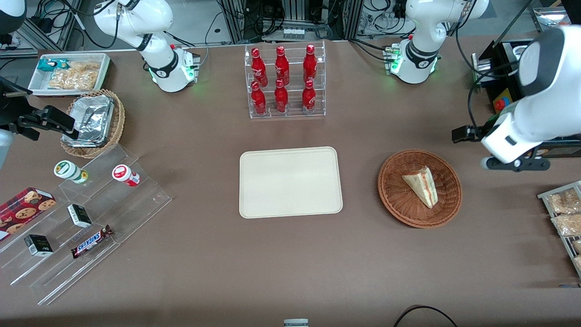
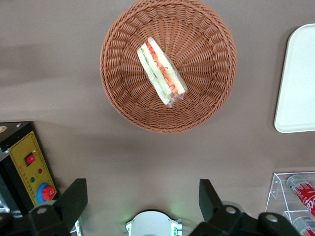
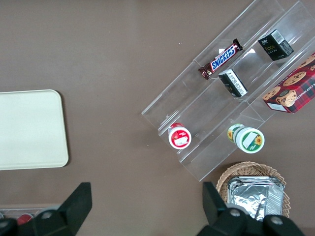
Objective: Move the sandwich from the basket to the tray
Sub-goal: 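Move the left gripper down over the wrapped sandwich in the wicker basket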
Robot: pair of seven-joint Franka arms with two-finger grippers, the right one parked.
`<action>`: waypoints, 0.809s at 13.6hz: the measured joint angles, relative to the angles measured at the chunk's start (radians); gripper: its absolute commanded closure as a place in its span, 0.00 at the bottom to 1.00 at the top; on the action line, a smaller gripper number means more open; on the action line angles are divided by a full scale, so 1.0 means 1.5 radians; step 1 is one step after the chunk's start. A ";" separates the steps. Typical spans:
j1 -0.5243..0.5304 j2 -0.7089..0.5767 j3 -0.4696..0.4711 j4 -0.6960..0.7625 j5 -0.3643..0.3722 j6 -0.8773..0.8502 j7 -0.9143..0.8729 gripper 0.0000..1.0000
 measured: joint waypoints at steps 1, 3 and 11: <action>0.000 0.007 -0.001 -0.011 0.000 0.017 0.000 0.00; -0.003 0.013 -0.002 -0.050 0.000 0.068 0.000 0.00; -0.010 0.011 -0.004 -0.220 -0.001 0.285 -0.054 0.00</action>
